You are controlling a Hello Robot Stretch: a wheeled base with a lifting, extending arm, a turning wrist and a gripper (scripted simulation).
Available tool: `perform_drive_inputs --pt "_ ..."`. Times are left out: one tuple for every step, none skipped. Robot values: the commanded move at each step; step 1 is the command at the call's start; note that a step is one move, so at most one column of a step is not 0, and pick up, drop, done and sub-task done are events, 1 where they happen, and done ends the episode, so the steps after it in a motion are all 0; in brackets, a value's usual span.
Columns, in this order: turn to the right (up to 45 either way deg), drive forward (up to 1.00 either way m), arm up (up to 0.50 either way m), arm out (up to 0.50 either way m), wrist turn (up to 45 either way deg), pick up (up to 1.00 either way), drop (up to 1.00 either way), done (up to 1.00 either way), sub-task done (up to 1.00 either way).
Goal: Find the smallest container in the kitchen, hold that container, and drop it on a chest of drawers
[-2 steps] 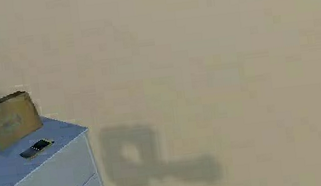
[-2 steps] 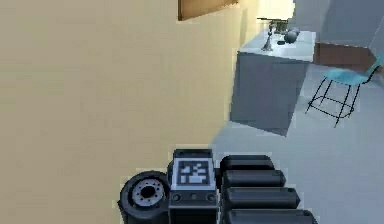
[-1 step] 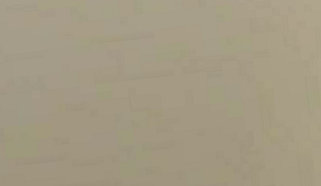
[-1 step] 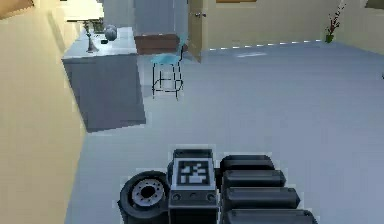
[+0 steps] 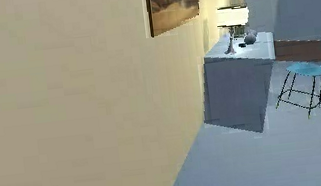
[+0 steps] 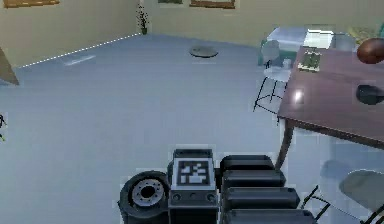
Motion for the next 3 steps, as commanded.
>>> perform_drive_inputs --pt "27.0 0.00 0.00 0.00 0.0 0.00 0.00 0.00 0.00" --pt "-45.0 0.00 0.00 0.00 0.0 0.00 0.00 0.00 0.00" --pt "-45.0 0.00 0.00 0.00 0.0 0.00 0.00 0.00 0.00"
